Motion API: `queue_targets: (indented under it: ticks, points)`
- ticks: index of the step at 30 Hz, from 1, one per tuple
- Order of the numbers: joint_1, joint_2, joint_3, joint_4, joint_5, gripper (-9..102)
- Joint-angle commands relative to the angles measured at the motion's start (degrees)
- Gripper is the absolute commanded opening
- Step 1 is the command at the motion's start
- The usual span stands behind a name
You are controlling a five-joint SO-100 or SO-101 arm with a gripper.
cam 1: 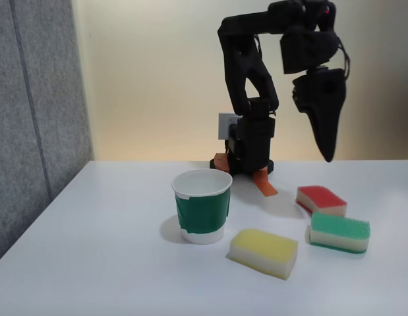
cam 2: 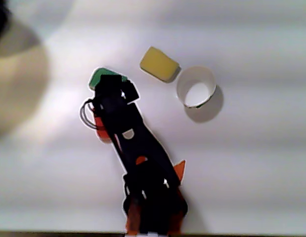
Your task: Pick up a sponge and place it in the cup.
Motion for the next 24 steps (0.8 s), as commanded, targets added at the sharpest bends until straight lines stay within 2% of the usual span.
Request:
queue_targets:
  ticks: [1,4,10,17,24]
  points:
    - [-3.08,-0.09,-1.32,-2.81,-2.46,0]
    - [-4.48,-0.62,0.35,-4.83,-7.65,0]
    - [-6.42,-1.32,2.20,-5.36,-11.34,0]
    - [-5.27,1.32,9.05,-11.07,-21.53,0]
    - [-4.57,0.62,10.90,-13.45,-29.97,8]
